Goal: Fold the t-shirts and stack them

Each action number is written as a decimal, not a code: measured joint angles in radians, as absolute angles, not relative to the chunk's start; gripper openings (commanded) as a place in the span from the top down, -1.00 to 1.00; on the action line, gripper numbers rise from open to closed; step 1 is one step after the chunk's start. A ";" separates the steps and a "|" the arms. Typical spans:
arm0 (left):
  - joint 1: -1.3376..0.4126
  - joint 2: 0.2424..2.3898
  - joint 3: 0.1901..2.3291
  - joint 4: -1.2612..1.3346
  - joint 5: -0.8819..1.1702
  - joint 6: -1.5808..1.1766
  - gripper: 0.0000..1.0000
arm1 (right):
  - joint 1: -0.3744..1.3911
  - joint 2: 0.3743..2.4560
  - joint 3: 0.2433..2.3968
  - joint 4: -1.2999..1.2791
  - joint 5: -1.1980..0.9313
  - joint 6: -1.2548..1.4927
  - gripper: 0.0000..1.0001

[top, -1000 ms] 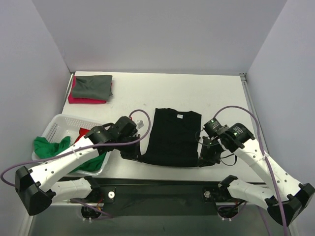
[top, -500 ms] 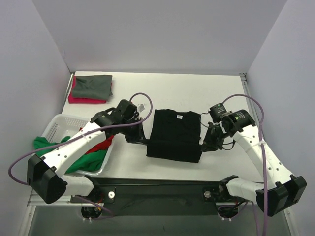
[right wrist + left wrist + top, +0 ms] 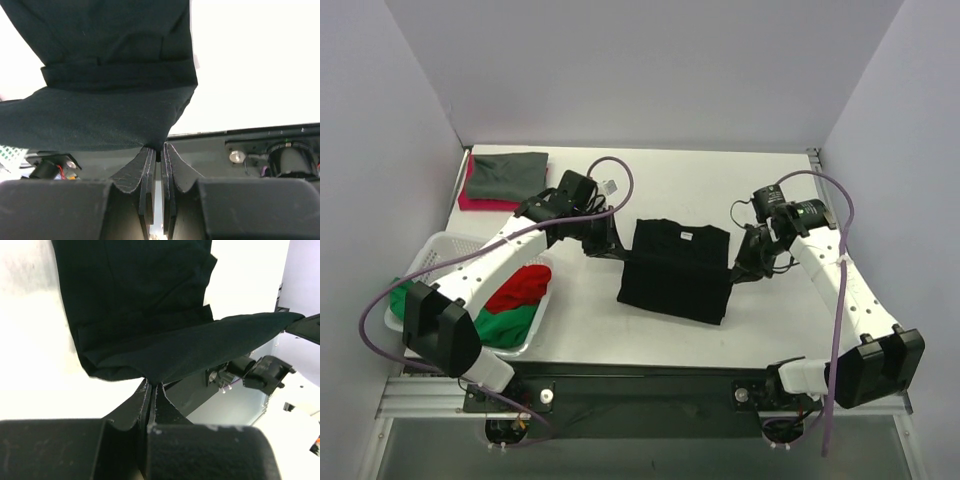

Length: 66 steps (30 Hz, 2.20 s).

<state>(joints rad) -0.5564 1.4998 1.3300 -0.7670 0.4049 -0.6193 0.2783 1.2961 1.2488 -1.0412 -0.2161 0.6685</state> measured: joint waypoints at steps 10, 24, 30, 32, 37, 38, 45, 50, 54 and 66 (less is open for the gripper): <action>-0.519 1.705 1.483 -0.727 0.466 -0.580 1.00 | 0.168 1.472 1.351 -0.989 -0.247 0.574 1.00; -0.440 1.951 1.719 -0.706 0.550 -0.552 1.00 | 0.108 1.718 1.551 -0.948 -0.290 0.501 1.00; -0.428 2.081 1.887 -0.714 0.582 -0.536 1.00 | 0.083 1.793 1.609 -0.944 -0.302 0.488 1.00; -0.425 2.125 1.933 -0.712 0.588 -0.533 1.00 | 0.077 1.822 1.630 -0.945 -0.305 0.484 1.00; -0.413 2.232 2.017 -0.713 0.600 -0.527 1.00 | 0.063 1.914 1.689 -0.942 -0.312 0.469 1.00; -0.411 2.253 2.029 -0.712 0.601 -0.527 1.00 | 0.059 1.931 1.699 -0.939 -0.314 0.468 1.00; -0.399 2.349 2.096 -0.696 0.605 -0.537 1.00 | 0.039 2.017 1.756 -0.933 -0.329 0.465 1.00; -0.397 2.402 2.174 -0.659 0.585 -0.560 -0.28 | 0.023 2.098 1.872 -0.937 -0.338 0.460 0.00; -0.390 2.405 2.178 -0.606 0.526 -0.591 -0.59 | 0.007 2.182 2.001 -0.911 -0.349 0.448 -0.62; -0.379 2.114 1.608 -0.373 0.484 -0.556 -0.64 | 0.102 1.987 1.720 -0.846 -0.330 0.417 -0.45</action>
<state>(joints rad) -0.3790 2.1136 1.6081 -0.3729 0.4843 -0.5560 0.1017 1.9873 1.7195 -0.8463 -0.3298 0.4168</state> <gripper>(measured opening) 0.819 0.735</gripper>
